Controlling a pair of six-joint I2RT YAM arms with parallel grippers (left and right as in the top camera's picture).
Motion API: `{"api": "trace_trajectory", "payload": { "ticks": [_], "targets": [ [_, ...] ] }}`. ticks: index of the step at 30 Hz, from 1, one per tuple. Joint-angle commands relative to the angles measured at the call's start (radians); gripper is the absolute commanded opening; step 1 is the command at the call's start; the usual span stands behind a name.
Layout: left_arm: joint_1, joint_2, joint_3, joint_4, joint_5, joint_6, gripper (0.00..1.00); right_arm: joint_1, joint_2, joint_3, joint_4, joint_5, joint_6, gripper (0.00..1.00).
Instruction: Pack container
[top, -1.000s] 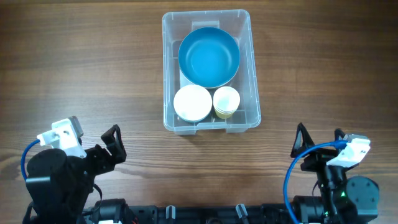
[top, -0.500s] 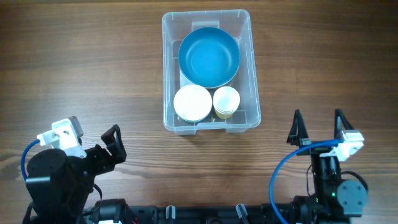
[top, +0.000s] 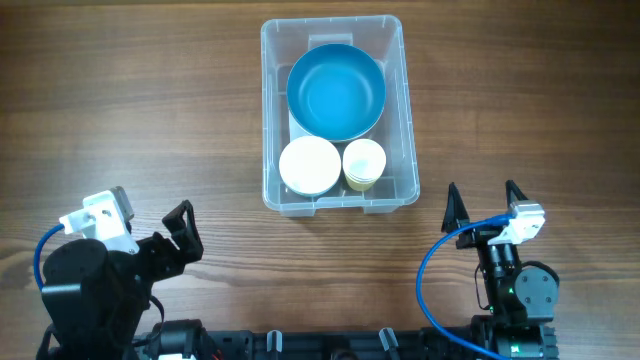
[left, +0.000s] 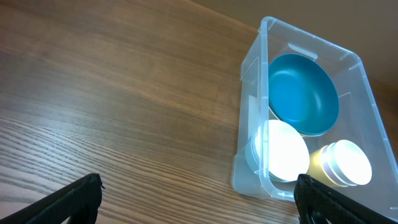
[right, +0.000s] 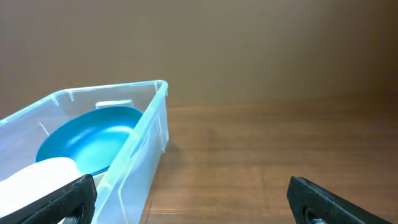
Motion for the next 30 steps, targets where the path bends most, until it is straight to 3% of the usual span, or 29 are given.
{"api": "trace_trajectory", "payload": {
  "ticks": [1, 30],
  "targets": [
    [-0.004, -0.006, -0.003, 0.003, 0.019, 0.024, 1.00, 0.006, -0.013, -0.001, 0.003, -0.023, -0.071, 1.00],
    [-0.004, -0.006, -0.003, 0.003, 0.019, 0.024, 1.00, 0.006, -0.012, -0.001, 0.006, -0.023, -0.034, 1.00]
  ]
}}
